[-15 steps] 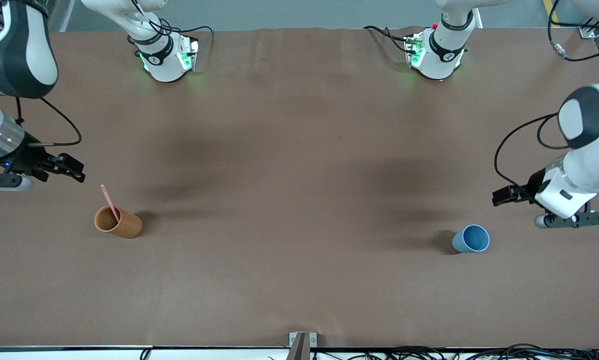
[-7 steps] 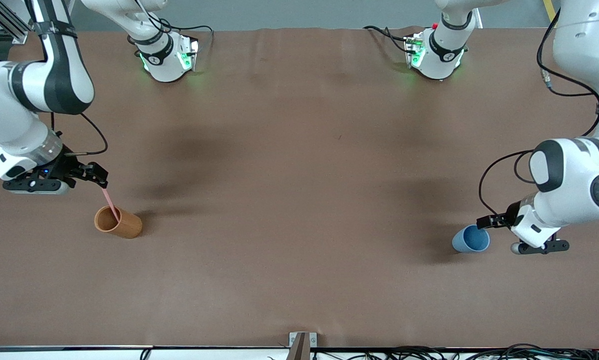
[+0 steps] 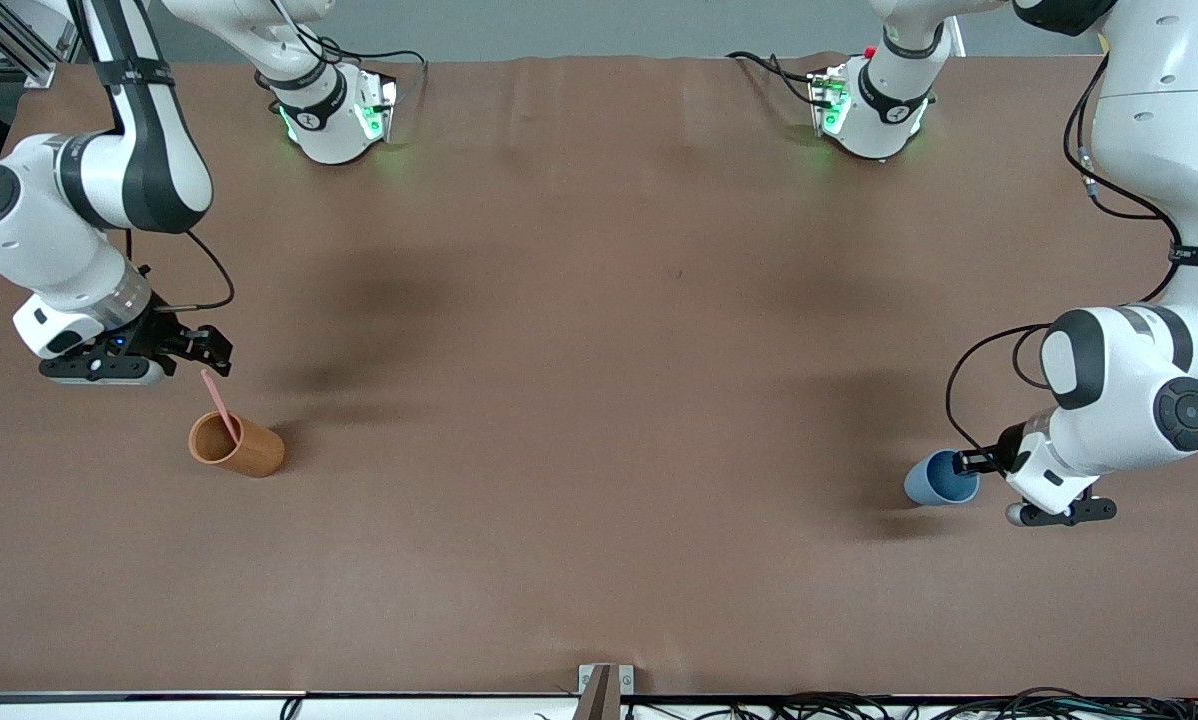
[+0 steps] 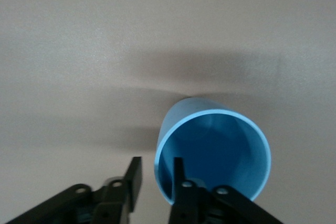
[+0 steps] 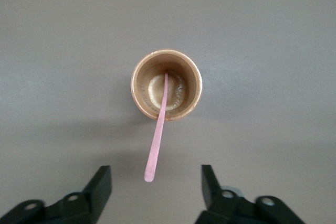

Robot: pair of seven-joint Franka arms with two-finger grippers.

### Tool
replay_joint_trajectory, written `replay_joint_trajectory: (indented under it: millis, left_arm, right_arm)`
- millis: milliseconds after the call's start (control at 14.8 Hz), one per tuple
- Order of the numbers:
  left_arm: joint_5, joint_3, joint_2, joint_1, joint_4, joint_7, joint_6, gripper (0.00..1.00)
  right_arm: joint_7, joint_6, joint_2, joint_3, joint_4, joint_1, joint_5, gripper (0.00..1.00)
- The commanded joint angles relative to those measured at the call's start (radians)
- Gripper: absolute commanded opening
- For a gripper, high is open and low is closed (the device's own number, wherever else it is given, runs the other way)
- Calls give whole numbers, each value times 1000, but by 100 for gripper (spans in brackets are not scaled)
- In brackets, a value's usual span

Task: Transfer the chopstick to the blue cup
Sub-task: 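Grasp the pink chopstick with the right gripper while the left gripper grasps the blue cup, then lift the chopstick with the right gripper while the left gripper moves the cup centrally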

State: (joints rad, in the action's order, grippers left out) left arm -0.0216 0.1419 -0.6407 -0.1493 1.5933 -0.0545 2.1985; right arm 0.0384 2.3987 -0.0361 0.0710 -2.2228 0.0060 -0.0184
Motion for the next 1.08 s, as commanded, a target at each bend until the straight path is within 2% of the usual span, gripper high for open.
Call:
replay_joint_trajectory:
  millis: [0, 135, 203, 338, 405, 541, 676, 811, 1014]
  left_arm:
    - [-14, 7, -14, -4, -23, 22, 1, 0]
    - [-12, 15, -4, -6, -24, 31, 1, 0]
    - [-11, 22, 9, -3, -35, 25, -2, 0]
    - [-8, 86, 61, 7, -38, -1, -28, 0]
    - [-9, 122, 91, 10, -33, -36, -63, 0]
    - [-23, 194, 124, 43, -38, -192, -141, 0]
    - [-24, 225, 151, 120, -33, -357, -167, 0]
    - [-24, 223, 154, 228, -36, -524, -184, 0]
    - [-62, 220, 139, 367, -46, -727, -175, 0]
  right_arm:
    - [6, 25, -7, 0, -20, 2, -11, 68]
    - [6, 23, -8, 0, -20, 2, -11, 63]
    - [6, 23, -10, 0, -20, 2, -11, 55]
    - [5, 23, -14, 0, -20, 2, -11, 36]
    - [5, 23, -14, 0, -18, 2, -11, 29]
    - [5, 23, -16, 0, -18, 2, -11, 25]
    - [5, 23, -22, 0, -17, 2, -11, 19]
    - [5, 19, -22, 0, -8, 2, -11, 10]
    - [3, 8, -22, 0, 12, 0, -11, 5]
